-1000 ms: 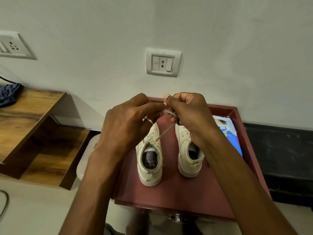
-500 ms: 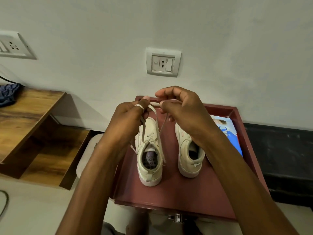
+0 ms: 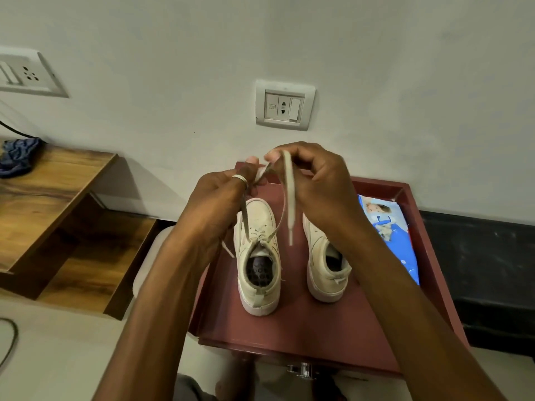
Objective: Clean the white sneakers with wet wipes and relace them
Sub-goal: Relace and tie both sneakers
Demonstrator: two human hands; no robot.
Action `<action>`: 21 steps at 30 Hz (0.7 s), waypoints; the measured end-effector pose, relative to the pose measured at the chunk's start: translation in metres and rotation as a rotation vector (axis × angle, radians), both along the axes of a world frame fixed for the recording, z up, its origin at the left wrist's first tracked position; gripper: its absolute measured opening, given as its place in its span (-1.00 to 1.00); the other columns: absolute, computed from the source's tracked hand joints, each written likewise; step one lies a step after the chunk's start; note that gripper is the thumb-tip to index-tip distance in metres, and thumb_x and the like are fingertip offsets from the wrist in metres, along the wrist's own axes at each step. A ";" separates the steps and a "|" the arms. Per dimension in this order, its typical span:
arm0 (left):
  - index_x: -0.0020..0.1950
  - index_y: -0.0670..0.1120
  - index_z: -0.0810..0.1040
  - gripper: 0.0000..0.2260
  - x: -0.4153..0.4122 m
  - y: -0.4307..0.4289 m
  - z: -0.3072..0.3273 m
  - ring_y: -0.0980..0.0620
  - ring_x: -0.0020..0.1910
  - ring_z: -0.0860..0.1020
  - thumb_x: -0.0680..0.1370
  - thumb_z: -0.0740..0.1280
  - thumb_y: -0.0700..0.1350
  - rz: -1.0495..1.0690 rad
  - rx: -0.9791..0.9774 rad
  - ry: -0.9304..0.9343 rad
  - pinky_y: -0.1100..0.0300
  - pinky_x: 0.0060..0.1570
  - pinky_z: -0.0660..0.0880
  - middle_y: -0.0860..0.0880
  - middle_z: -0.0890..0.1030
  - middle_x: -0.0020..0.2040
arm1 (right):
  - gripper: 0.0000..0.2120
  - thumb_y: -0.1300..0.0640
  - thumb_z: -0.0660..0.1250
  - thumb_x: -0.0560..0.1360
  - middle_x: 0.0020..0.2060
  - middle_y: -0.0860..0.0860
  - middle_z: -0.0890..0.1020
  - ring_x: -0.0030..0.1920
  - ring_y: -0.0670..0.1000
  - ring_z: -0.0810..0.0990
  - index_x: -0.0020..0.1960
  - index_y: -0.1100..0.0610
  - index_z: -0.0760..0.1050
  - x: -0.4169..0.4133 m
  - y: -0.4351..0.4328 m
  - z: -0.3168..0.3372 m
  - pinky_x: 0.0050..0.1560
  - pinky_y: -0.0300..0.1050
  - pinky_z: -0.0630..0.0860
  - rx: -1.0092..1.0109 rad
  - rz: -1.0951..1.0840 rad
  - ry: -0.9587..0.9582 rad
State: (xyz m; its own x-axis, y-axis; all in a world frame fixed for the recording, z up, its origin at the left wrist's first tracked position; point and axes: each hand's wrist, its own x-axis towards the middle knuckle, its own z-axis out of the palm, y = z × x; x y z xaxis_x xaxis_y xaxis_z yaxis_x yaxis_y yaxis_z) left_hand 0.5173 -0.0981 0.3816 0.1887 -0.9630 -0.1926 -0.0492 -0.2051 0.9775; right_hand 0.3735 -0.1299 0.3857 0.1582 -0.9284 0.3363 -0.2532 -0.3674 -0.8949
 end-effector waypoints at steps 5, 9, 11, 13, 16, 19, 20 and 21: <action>-0.08 0.11 0.75 -0.84 0.033 0.001 -0.007 0.43 -0.16 0.60 0.53 0.44 0.15 -0.104 -0.040 -0.364 0.43 -0.20 0.44 0.29 0.69 -0.23 | -0.85 0.10 0.35 0.56 -0.34 -0.05 0.60 -0.33 -0.08 0.52 -0.01 0.15 0.64 -0.017 -0.005 0.003 -0.39 -0.26 0.43 0.553 -0.057 -0.551; -0.04 0.03 0.74 -0.78 0.064 0.002 -0.025 0.04 -0.08 0.62 0.54 0.44 0.15 0.067 0.077 -0.676 0.07 0.02 0.56 0.16 0.65 -0.19 | -0.89 0.14 0.30 0.58 -0.23 0.02 0.71 -0.37 -0.11 0.60 -0.03 0.15 0.57 -0.034 -0.016 -0.007 -0.46 -0.33 0.43 0.779 -0.154 -0.740; -0.04 0.05 0.72 -0.78 0.074 0.003 -0.036 -0.07 -0.15 0.60 0.57 0.41 0.16 0.183 0.168 -0.882 0.01 -0.04 0.60 0.08 0.61 -0.25 | -0.85 0.16 0.22 0.62 -0.12 0.07 0.73 -0.28 -0.06 0.68 0.05 0.20 0.53 -0.040 -0.020 -0.016 -0.46 -0.32 0.48 0.831 -0.168 -0.747; 0.06 0.01 0.72 -0.79 0.081 0.003 -0.045 -0.15 -0.20 0.60 0.58 0.40 0.09 0.256 0.252 -1.065 -0.03 -0.07 0.62 -0.03 0.61 -0.26 | -0.81 0.20 0.13 0.65 -0.06 0.12 0.72 -0.18 0.01 0.72 0.12 0.25 0.48 -0.046 -0.023 -0.026 -0.44 -0.28 0.54 0.879 -0.210 -0.725; 0.09 -0.10 0.67 -0.74 0.085 0.004 -0.049 -0.25 -0.08 0.61 0.56 0.42 0.07 0.280 0.390 -1.222 0.02 -0.09 0.52 -0.15 0.62 -0.15 | -0.82 0.24 0.10 0.64 0.06 0.18 0.67 -0.07 0.10 0.70 0.14 0.28 0.43 -0.057 -0.028 -0.036 -0.37 -0.21 0.61 0.918 -0.328 -0.640; 0.01 -0.13 0.60 -0.74 0.086 0.006 -0.052 -0.27 -0.02 0.60 0.56 0.43 0.07 0.272 0.474 -1.287 0.02 -0.12 0.39 -0.16 0.53 -0.15 | -0.79 0.18 0.19 0.61 0.11 0.25 0.60 -0.04 0.15 0.68 0.19 0.27 0.41 -0.066 -0.035 -0.041 -0.37 -0.14 0.61 0.939 -0.390 -0.527; -0.04 -0.12 0.57 -0.76 0.087 0.007 -0.054 -0.26 -0.03 0.60 0.56 0.43 0.05 0.260 0.479 -1.310 0.03 -0.11 0.39 -0.15 0.53 -0.16 | -0.75 0.14 0.24 0.60 0.11 0.27 0.57 -0.04 0.17 0.68 0.20 0.26 0.40 -0.067 -0.035 -0.042 -0.37 -0.13 0.61 0.954 -0.387 -0.487; -0.06 -0.12 0.55 -0.77 0.087 0.007 -0.054 -0.25 -0.03 0.59 0.56 0.41 0.04 0.247 0.486 -1.328 0.02 -0.09 0.41 -0.16 0.55 -0.15 | -0.71 0.10 0.28 0.58 0.11 0.30 0.54 -0.04 0.19 0.68 0.22 0.25 0.39 -0.067 -0.035 -0.041 -0.37 -0.12 0.61 0.970 -0.380 -0.453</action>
State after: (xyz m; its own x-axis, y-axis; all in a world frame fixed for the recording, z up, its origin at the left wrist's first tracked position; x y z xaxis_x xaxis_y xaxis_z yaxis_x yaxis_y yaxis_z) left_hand 0.6039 -0.0909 0.3275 0.6361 -0.7706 -0.0389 -0.7677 -0.6371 0.0682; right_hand 0.3061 -0.1649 0.3442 -0.1427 -0.7904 -0.5957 0.2188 0.5618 -0.7978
